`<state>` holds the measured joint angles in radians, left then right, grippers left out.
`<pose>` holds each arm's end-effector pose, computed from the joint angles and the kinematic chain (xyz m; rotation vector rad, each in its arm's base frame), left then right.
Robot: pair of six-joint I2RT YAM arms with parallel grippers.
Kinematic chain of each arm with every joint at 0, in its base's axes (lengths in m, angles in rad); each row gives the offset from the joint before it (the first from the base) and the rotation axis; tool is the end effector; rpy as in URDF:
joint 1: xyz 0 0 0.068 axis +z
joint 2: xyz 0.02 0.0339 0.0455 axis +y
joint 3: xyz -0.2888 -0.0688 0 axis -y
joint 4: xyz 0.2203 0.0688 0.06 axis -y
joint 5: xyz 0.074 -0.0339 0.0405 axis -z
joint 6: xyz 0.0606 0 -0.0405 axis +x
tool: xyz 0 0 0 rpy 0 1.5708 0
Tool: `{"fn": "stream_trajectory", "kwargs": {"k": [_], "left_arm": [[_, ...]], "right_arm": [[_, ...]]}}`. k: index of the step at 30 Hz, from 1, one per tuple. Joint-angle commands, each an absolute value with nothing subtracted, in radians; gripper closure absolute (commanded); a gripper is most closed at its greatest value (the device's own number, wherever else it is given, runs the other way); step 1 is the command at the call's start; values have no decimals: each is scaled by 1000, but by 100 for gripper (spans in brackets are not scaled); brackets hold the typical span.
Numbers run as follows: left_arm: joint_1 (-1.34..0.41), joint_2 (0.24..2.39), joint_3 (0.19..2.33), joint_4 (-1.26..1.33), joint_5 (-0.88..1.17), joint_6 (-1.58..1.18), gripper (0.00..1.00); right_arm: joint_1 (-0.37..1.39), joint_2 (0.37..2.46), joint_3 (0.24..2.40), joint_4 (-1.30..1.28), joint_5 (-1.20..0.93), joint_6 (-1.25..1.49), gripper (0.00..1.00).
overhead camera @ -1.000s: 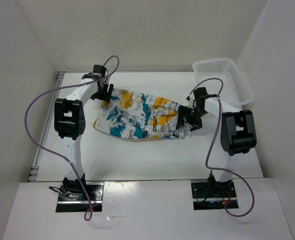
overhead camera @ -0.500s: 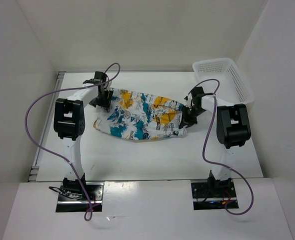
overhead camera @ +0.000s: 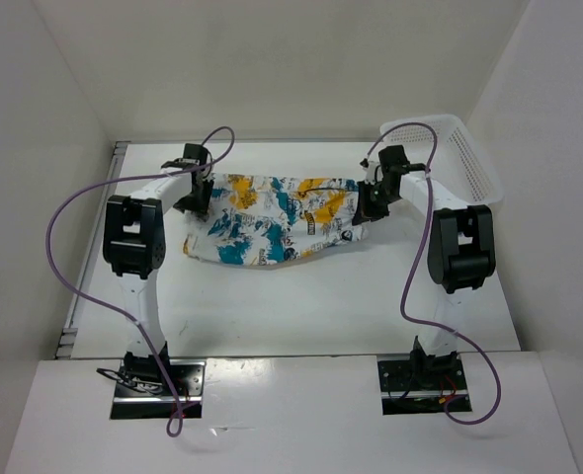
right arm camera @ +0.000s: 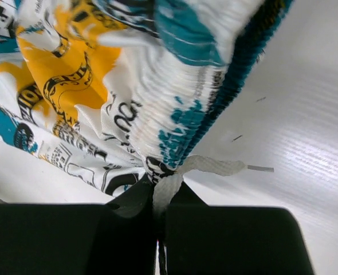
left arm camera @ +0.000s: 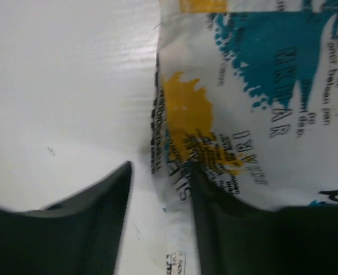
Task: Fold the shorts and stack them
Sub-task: Fold the shorts
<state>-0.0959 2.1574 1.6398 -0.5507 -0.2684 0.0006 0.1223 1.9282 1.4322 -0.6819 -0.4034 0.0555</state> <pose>0.4642 -0.0285 0.1811 0.0355 2.6118 0.3201 0.3872 0.0716 0.2121 -0.2019 2.7204 0.6033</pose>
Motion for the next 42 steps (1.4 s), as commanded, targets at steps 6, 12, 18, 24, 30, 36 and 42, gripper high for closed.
{"fn": "stream_trajectory", "kwargs": {"k": [6, 12, 18, 24, 30, 36, 42], "left_arm": [[-139, 1983, 1707, -643, -325, 0, 23], [-280, 2026, 1756, -664, -153, 0, 23], [-405, 2160, 1808, -664, -107, 0, 23], [-460, 2298, 1916, -664, -118, 0, 23], [-480, 2381, 1956, -664, -118, 0, 23], [-480, 2306, 1937, -683, -40, 0, 23], [-416, 2136, 1945, -715, 15, 0, 22]], "right_arm": [[130, 1865, 1542, -646, -359, -15, 100], [130, 1884, 1532, -637, -348, -25, 100], [130, 1894, 1473, -627, -344, -44, 100], [130, 1894, 1511, -627, -324, -54, 100], [130, 1894, 1489, -627, -324, -54, 100], [130, 1885, 1526, -627, -293, -63, 100], [130, 1867, 1540, -618, -282, -63, 100]]}}
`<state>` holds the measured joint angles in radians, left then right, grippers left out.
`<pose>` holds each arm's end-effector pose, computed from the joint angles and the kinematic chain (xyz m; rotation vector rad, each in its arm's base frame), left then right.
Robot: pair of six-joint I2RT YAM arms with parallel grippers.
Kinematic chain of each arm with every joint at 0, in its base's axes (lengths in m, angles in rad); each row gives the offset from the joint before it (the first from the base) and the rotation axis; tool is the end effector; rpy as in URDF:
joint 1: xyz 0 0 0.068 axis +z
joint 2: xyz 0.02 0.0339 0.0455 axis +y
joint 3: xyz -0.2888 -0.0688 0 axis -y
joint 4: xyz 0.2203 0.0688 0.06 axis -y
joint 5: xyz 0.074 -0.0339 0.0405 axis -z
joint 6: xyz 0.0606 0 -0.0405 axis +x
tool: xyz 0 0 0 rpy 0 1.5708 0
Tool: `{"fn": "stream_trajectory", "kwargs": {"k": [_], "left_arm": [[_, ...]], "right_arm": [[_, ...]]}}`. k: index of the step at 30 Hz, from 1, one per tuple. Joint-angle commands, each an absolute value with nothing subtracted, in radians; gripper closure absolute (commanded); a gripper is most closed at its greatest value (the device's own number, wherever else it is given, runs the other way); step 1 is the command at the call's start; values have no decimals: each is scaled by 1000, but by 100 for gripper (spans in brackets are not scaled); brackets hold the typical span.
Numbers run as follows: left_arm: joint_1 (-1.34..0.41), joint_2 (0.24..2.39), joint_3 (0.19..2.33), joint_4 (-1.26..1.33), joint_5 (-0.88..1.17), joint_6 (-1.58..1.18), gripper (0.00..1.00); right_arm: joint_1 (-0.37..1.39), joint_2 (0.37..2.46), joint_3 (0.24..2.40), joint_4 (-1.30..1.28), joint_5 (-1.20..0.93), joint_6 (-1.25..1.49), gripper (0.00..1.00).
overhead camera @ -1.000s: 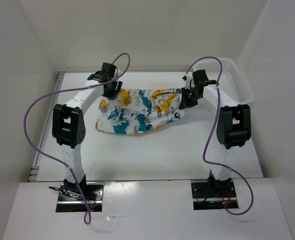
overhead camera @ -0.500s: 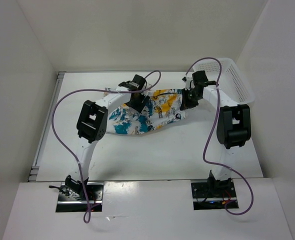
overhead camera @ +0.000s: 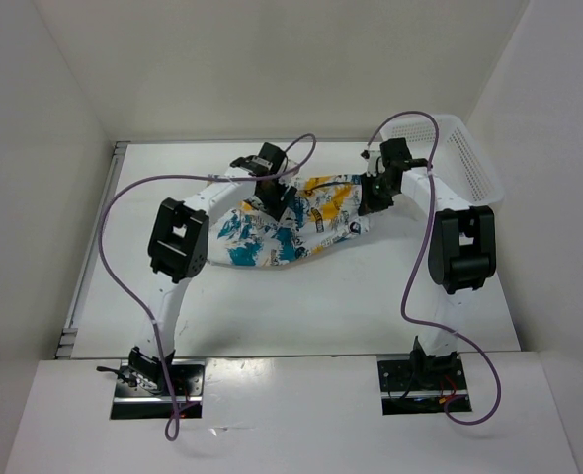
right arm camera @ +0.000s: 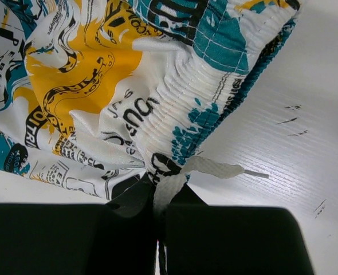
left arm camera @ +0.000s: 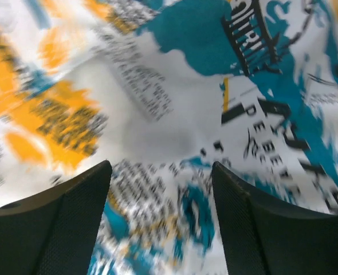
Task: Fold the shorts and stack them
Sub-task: Fold the shorts
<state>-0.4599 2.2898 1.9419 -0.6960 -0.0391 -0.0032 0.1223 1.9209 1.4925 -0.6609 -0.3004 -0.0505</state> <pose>0.4540 -0.2222 0.1958 0.5791 2.5530 -0.1122 0.4002 0.0673 0.2310 -0.3257 2.6229 0.4227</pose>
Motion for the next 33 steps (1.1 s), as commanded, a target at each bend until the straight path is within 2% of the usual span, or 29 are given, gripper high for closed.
{"fn": "stream_trajectory", "kwargs": {"k": [1, 6, 12, 13, 14, 15, 16, 17, 21, 26, 33], "left_arm": [[-407, 2116, 1900, -715, 15, 0, 21], [-336, 2057, 1724, -669, -136, 0, 21], [-178, 2089, 1690, -669, -109, 0, 21], [-178, 2101, 1700, -669, -109, 0, 21], [-163, 2102, 1700, -669, -109, 0, 21], [-150, 2115, 1700, -669, -100, 0, 21], [-150, 2132, 1709, -669, -100, 0, 21], [-141, 2141, 1709, -681, -100, 0, 21], [-111, 2175, 1691, -690, -65, 0, 21], [-101, 2184, 1680, -699, -22, 0, 21], [-101, 2215, 1671, -710, -24, 0, 21]], "right_arm": [[130, 1867, 1540, -618, -282, -63, 100], [130, 1836, 1575, -618, -272, -72, 100], [130, 1836, 1557, -618, -272, -61, 100], [130, 1836, 1536, -618, -262, -61, 97], [130, 1836, 1522, -618, -262, -49, 88], [130, 1836, 1507, -618, -250, -49, 75], [130, 1836, 1478, -618, -238, -49, 58], [130, 1827, 1464, -618, -238, -49, 48], [130, 1818, 1395, -618, -250, -3, 25], [94, 1839, 1322, -627, -319, 115, 18], [63, 1867, 1272, -646, -331, 239, 18]]}}
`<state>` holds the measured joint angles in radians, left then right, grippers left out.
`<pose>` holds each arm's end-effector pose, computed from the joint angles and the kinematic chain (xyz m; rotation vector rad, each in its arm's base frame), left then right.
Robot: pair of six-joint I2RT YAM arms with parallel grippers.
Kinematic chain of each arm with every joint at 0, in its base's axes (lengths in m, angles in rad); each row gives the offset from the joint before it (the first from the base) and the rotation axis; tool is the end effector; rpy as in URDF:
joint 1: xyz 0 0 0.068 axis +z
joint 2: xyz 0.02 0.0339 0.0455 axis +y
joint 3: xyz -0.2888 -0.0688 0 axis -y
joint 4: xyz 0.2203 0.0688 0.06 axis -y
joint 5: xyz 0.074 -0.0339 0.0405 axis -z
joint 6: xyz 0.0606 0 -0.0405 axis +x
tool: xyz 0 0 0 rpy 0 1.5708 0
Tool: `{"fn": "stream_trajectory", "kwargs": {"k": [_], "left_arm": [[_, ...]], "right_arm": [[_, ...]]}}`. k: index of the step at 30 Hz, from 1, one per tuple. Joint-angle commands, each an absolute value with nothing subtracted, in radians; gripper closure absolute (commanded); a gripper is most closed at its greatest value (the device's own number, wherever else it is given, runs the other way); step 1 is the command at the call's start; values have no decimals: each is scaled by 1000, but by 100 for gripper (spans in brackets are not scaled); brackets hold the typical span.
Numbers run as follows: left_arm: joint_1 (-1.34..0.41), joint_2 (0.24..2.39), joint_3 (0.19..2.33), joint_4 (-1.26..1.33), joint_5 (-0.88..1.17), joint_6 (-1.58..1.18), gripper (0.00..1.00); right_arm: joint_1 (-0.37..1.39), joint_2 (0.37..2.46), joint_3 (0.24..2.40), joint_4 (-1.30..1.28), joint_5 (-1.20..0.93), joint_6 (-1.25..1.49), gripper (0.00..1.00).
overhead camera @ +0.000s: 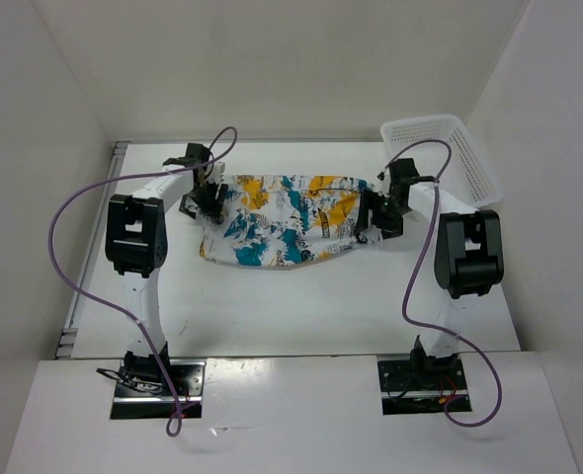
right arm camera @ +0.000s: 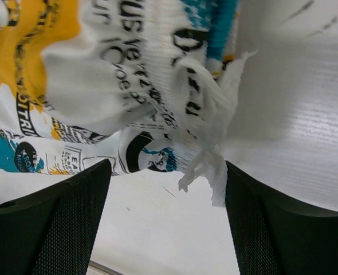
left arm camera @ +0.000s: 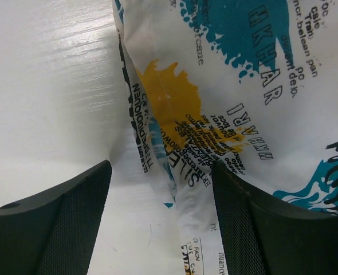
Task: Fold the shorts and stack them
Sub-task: Fold the shorts
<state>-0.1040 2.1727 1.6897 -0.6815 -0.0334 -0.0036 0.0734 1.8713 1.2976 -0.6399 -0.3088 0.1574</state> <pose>0.4574 -0.0457 0.1788 0.1278 2.7311 0.0153 0.3668 0.0454 0.1968 0.0387 2.7837 0.4881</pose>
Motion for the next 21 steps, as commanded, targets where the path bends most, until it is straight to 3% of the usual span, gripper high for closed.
{"fn": "stream_trajectory", "kwargs": {"k": [1, 6, 13, 15, 16, 19, 21], "left_arm": [[-101, 2215, 1671, -710, -25, 0, 22], [-101, 2224, 1671, -719, -25, 0, 26], [-101, 2243, 1680, -730, -35, 0, 29], [-101, 2243, 1680, -730, -35, 0, 30], [-101, 2243, 1680, -730, -46, 0, 30], [-101, 2243, 1671, -730, -55, 0, 32], [-101, 2252, 1671, -730, -55, 0, 39]], "right_arm": [[63, 1879, 1272, -646, -331, 262, 18], [63, 1948, 1273, -621, -354, 282, 18], [63, 2062, 1370, -592, -377, 311, 35], [63, 2075, 1379, -592, -396, 311, 45], [63, 2075, 1379, -592, -396, 311, 61], [63, 2085, 1379, -592, -396, 311, 90], [63, 2060, 1379, -592, -385, 302, 99]]}}
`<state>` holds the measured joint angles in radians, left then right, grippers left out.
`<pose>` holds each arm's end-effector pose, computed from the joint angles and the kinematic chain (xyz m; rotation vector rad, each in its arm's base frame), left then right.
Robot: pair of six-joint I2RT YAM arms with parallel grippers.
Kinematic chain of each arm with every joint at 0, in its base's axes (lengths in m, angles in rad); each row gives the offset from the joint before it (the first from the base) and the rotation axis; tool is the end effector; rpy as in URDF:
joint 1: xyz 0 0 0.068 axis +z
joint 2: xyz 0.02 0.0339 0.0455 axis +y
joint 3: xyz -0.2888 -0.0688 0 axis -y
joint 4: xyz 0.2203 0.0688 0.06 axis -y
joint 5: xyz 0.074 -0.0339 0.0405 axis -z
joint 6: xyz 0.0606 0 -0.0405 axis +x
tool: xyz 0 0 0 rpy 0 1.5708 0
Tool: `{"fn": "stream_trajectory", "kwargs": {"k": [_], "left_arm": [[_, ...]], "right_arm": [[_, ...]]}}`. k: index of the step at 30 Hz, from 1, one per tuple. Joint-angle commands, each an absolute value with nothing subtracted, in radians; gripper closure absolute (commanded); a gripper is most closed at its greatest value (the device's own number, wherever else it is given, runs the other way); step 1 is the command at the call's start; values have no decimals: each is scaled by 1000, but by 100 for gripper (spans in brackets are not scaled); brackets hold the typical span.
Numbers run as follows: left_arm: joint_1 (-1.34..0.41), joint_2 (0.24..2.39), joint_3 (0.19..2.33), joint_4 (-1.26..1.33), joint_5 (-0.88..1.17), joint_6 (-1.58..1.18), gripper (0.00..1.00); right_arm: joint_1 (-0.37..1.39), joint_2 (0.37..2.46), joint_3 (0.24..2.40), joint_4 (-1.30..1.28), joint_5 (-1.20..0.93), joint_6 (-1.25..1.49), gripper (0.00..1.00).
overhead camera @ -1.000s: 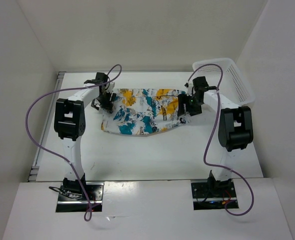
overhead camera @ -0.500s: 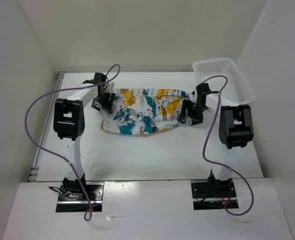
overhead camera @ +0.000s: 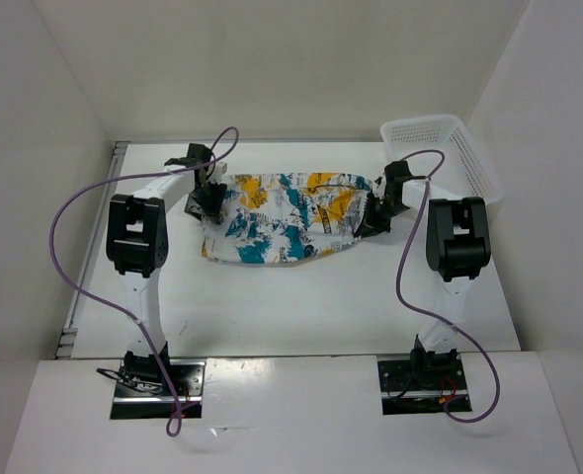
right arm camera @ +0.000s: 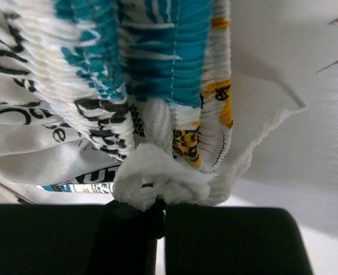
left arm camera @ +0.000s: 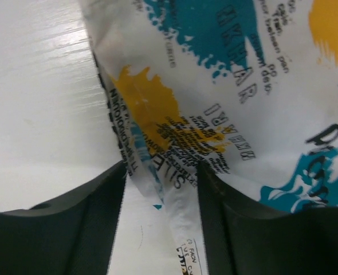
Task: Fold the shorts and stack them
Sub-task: Fold the shorts
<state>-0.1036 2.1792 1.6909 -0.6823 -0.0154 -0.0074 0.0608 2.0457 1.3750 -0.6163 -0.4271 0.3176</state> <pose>0.4578 -0.0467 0.1762 0.1275 2.7382 -0.0098 0.3958 0.0492 0.1564 0.2789 2.8539 0.6874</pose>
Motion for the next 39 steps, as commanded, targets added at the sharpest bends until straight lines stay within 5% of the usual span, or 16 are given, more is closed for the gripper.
{"fn": "stream_trajectory", "kwargs": {"k": [1, 5, 11, 14, 17, 23, 35, 39], "left_arm": [[-101, 2252, 1671, -730, -55, 0, 43], [-101, 2261, 1689, -730, -55, 0, 75], [-101, 2232, 1707, -739, 3, 0, 85], [-139, 2211, 1718, -739, 3, 0, 80], [-181, 2183, 1727, -739, 3, 0, 51], [-193, 2115, 1747, -739, 3, 0, 39], [-193, 2227, 1761, -741, 31, 0, 36], [-193, 2255, 1770, -741, 64, 0, 55]], "right_arm": [[63, 2051, 1379, -592, -374, 293, 100], [63, 1981, 1390, -592, -324, 258, 100], [74, 1827, 1422, -612, -165, 120, 100], [118, 1757, 1466, -603, -63, 22, 100], [172, 1697, 1466, -594, 15, -63, 100], [215, 1634, 1457, -594, 26, -93, 100], [636, 1787, 1637, -571, 179, -452, 100], [758, 1885, 1741, -560, 195, -485, 100]]}}
